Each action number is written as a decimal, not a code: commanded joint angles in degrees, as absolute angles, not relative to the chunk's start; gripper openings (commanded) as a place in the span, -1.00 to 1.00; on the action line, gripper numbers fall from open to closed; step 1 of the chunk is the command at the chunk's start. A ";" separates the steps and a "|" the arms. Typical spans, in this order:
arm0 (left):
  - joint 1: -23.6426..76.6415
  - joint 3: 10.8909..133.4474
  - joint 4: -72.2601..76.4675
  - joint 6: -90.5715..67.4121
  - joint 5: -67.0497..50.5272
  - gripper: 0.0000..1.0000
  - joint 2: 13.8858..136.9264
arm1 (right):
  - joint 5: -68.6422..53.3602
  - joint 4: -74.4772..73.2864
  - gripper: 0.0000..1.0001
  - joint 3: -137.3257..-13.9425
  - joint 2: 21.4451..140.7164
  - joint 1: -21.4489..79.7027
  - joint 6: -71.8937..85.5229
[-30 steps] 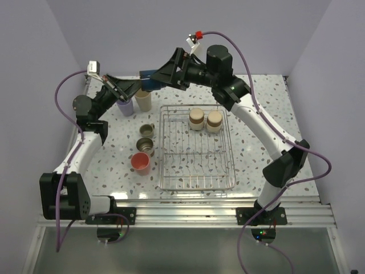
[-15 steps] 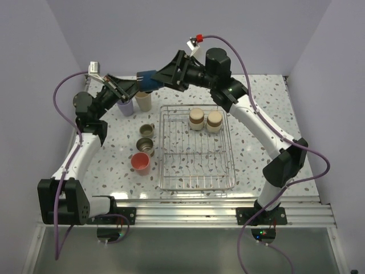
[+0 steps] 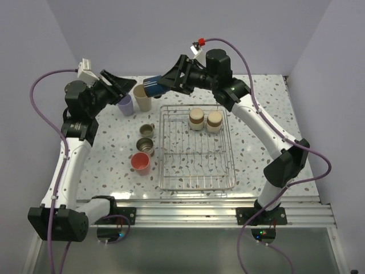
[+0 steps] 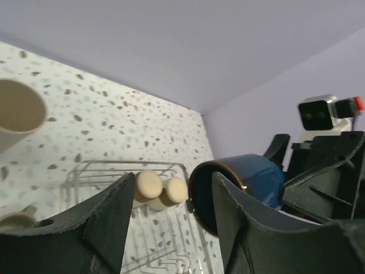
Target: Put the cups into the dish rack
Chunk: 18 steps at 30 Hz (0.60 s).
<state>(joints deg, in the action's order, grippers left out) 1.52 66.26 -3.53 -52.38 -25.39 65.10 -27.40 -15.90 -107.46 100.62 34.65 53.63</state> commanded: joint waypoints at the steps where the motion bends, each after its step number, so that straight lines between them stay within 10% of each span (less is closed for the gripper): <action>1: 1.23 69.87 -20.37 -42.20 -12.15 0.21 62.32 | -23.39 -21.33 -1.00 -112.30 96.41 32.35 45.13; 18: 1.23 62.23 -28.21 -33.49 -6.06 0.23 56.95 | 10.63 -62.75 -1.00 -136.31 117.50 38.58 17.14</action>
